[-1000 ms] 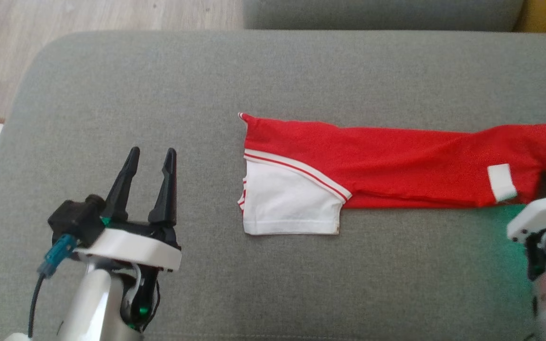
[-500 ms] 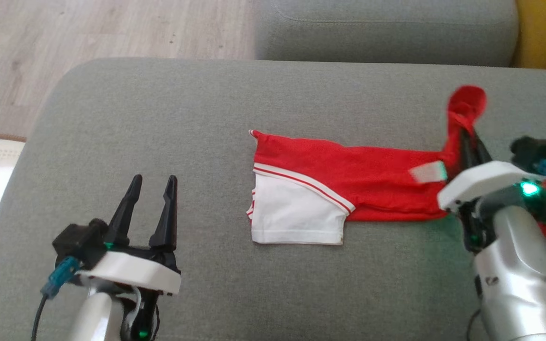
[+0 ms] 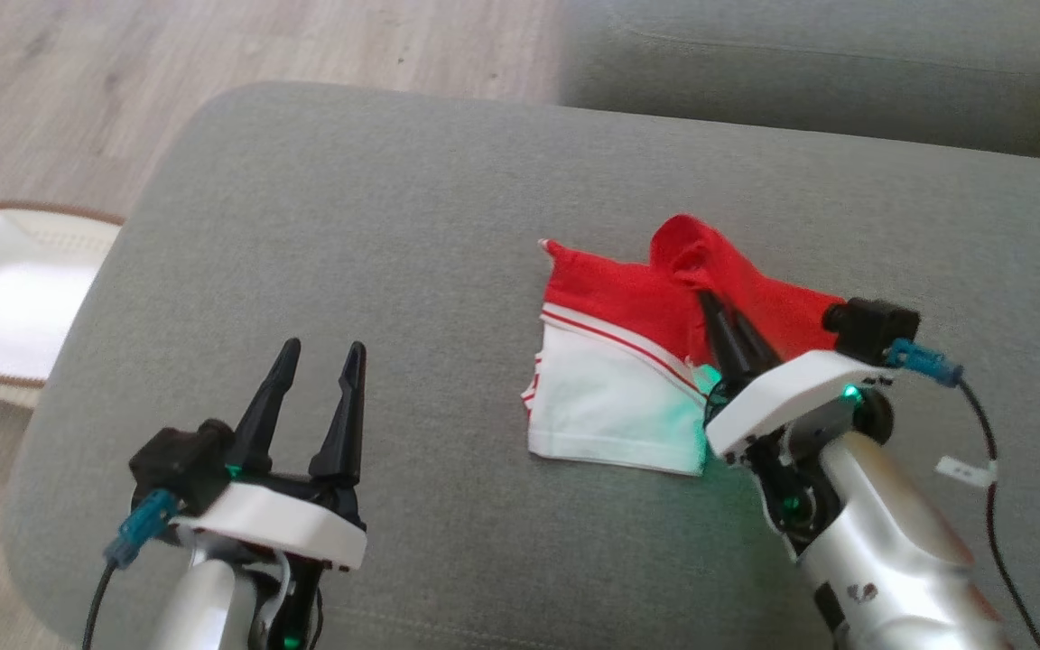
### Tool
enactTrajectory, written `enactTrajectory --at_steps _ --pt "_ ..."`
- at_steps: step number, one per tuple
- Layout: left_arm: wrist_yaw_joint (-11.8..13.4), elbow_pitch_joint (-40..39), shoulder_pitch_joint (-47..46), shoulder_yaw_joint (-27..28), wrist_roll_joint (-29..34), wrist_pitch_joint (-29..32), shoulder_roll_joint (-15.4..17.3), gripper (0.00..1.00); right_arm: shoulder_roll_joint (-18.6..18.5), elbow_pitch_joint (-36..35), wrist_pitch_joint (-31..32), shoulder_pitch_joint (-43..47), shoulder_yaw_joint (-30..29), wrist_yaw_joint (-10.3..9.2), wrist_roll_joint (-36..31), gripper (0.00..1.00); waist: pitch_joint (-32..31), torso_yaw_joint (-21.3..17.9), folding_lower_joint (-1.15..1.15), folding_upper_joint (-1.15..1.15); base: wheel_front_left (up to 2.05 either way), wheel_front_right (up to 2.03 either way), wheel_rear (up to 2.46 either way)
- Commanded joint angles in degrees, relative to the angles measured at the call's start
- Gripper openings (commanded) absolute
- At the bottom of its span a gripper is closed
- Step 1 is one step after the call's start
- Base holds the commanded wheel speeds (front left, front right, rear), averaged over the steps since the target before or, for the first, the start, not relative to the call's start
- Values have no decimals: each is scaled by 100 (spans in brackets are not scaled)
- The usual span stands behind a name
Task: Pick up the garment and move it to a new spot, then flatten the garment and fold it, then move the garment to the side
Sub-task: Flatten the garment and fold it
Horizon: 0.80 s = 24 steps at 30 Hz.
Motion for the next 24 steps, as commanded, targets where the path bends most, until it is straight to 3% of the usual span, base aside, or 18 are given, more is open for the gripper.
enactTrajectory --at_steps 1,10,19,20,21,24 --pt "-35 -144 -240 166 -39 -29 52 100 65 -109 -99 -207 193 -5 117 0 44 110 0 0 0 0 0" --pt "-35 -131 -316 136 -62 -29 37 100 65 704 -680 -556 1004 -5 879 0 241 580 0 0 0 0 0" --pt "-35 -106 -324 106 -72 -29 1 100 65 1241 -976 -850 1668 -5 1488 0 332 792 0 0 0 0 0" --pt "-35 -102 -328 108 -72 -29 0 100 65 1269 -973 -853 1788 -5 1579 25 336 801 0 0 0 0 0" --pt "-35 -98 -332 110 -70 -29 -2 100 65 1286 -923 -848 1934 -5 1672 100 343 808 0 0 0 0 0" --pt "-35 -87 -342 131 -68 -29 -7 100 65 1082 -737 -815 2403 -5 2069 100 353 796 0 0 0 0 0"
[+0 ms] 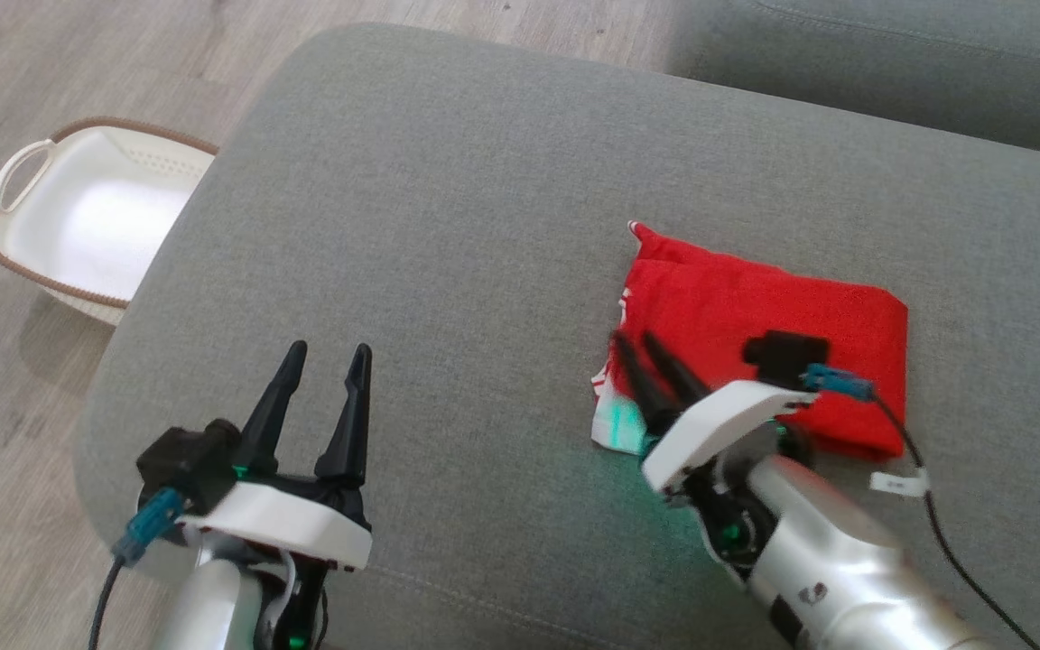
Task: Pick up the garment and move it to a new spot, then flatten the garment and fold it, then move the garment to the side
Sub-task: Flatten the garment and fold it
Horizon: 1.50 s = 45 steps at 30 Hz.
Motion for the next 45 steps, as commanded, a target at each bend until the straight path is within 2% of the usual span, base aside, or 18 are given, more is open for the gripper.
enactTrajectory --at_steps 1,7,11,16,19,25,29,36,40,45 --pt "-35 -164 -318 182 -47 -29 26 100 89 -280 48 -136 230 -5 175 100 -6 -24 0 0 0 0 0" --pt "-35 -146 -309 221 -32 -29 20 100 89 -407 150 -241 736 -5 622 100 -71 -166 0 0 0 0 0" --pt "-35 -177 -297 273 -15 -29 28 100 89 -186 -36 -492 839 -5 587 100 -133 -354 0 0 0 0 0" --pt "-35 -308 -302 352 9 -29 21 100 87 443 -337 -890 661 -5 -109 100 -195 -657 0 0 0 0 0" --pt "-35 -395 -295 405 30 -29 9 100 -93 608 -386 -949 454 -5 -592 100 -242 -853 0 0 0 0 0" --pt "-35 -486 -281 535 66 -29 -12 100 -787 -274 -393 -600 -669 -5 -2029 100 -289 -1251 0 0 0 0 0" --pt "-35 -519 -303 591 76 -29 -33 100 -989 -1092 -394 49 -1727 -5 -3049 100 -317 -1442 0 0 0 0 0" --pt "-35 -514 -245 583 121 -29 -55 100 -607 -2249 -394 1197 -3177 -5 -4210 100 -384 -1688 0 0 0 0 0" --pt "-35 -500 -160 562 164 -29 -62 100 -337 -2699 -395 1655 -3613 -5 -4608 100 -422 -1784 0 0 0 0 0" --pt "-35 -433 -24 526 190 -29 -68 100 -134 -3043 -395 2022 -3876 -5 -4896 100 -434 -1844 0 0 0 0 0"
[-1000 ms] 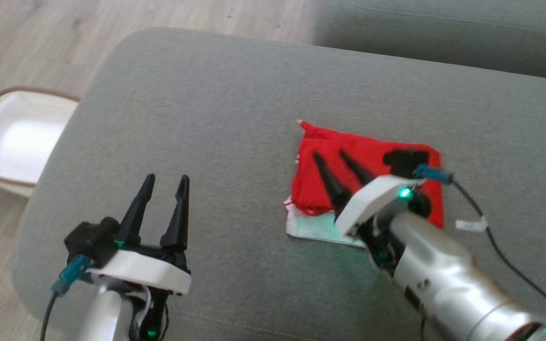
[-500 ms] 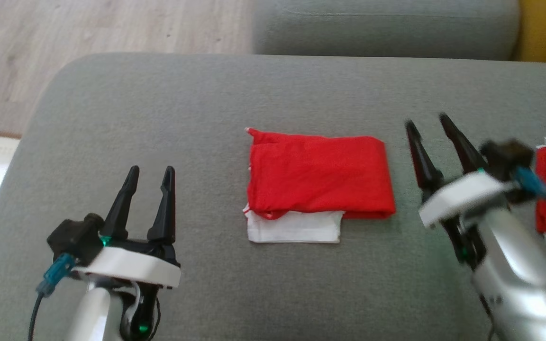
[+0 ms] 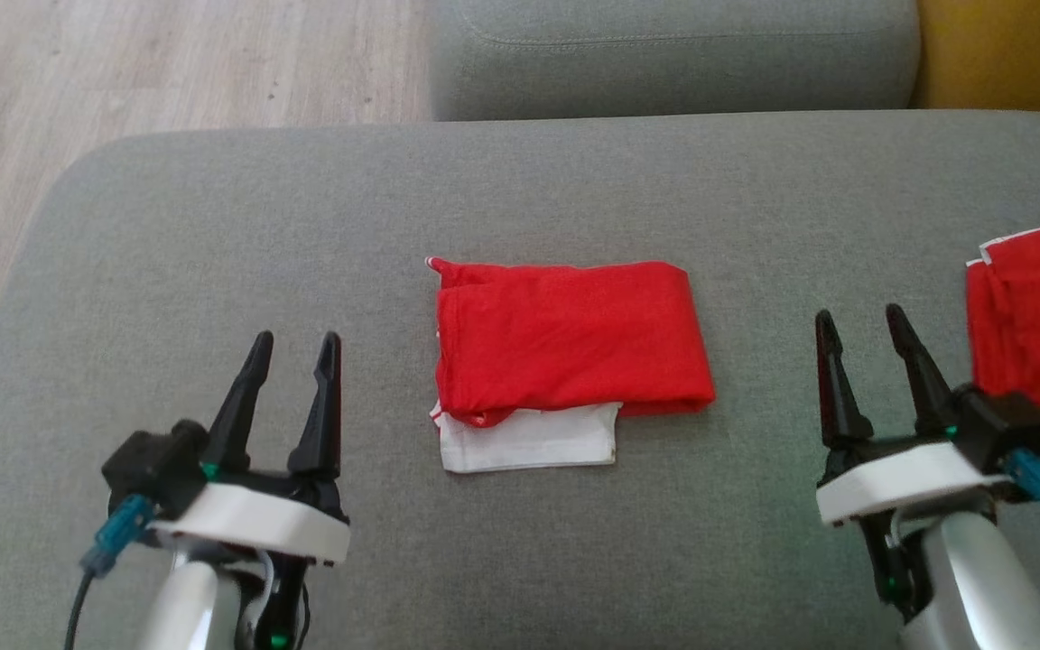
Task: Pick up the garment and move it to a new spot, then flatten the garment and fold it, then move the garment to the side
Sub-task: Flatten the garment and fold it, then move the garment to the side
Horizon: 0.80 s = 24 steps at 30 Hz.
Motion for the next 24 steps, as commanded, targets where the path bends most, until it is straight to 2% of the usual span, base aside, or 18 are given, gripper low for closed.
enactTrajectory --at_steps 1,14,24 --pt "-35 -142 -83 144 41 -29 8 100 65 -263 -62 -55 56 -5 -78 100 -2 -9 0 0 0 0 0" --pt "-35 -185 -121 67 43 -29 4 100 210 -325 -29 3 -47 -5 -319 100 132 143 0 0 0 0 0" --pt "-35 -169 -371 -191 -53 -29 3 100 220 395 430 -513 37 -5 -419 100 534 568 0 0 0 0 0"
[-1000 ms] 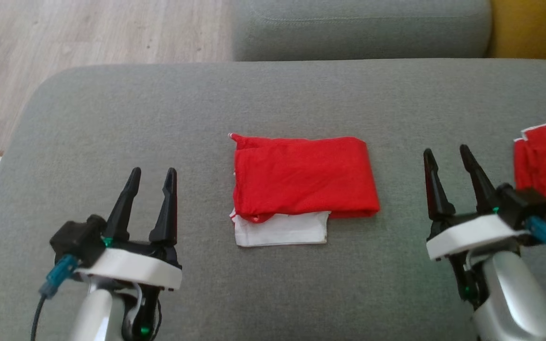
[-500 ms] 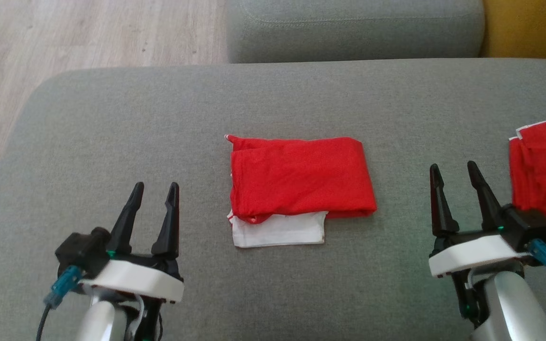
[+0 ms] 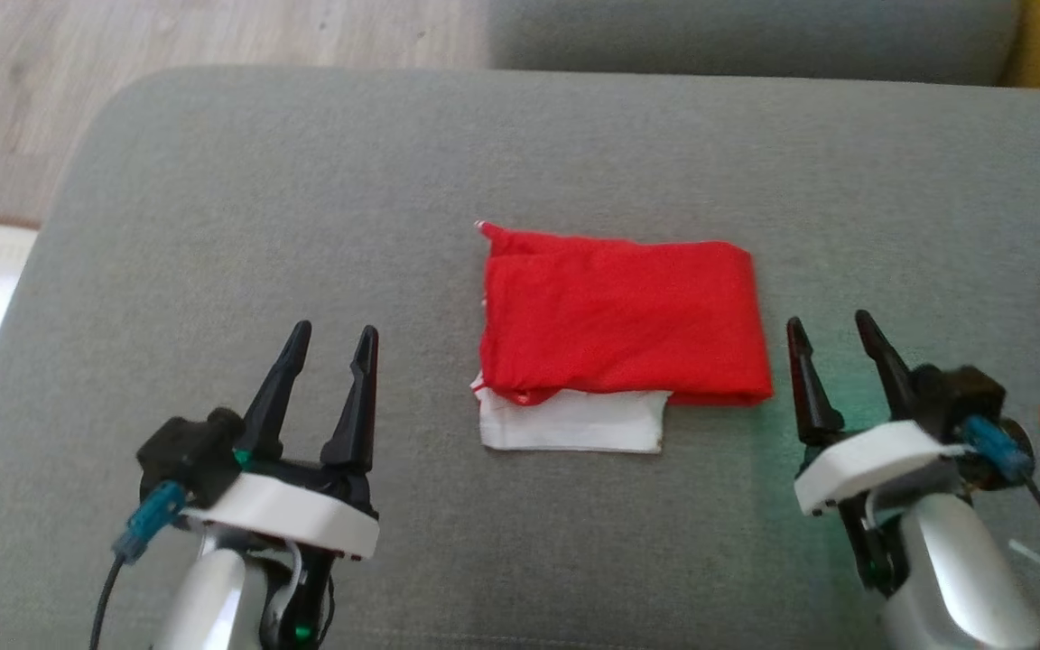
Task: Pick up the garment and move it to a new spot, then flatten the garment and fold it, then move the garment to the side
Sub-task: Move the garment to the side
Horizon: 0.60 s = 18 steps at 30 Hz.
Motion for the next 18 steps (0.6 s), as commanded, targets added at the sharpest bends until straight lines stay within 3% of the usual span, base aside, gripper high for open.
enactTrajectory --at_steps 1,12,18 --pt "-34 -160 -292 147 -53 -29 15 100 41 -83 48 -267 149 -5 8 100 105 124 0 0 0 0 0" --pt "-34 -119 -487 -10 -126 -29 15 100 64 1223 939 -951 -247 -5 242 100 418 588 0 0 0 0 0" --pt "-34 -94 -500 -5 -130 -29 15 100 77 1571 1097 -1126 -7 -5 575 100 463 606 0 0 0 0 0"
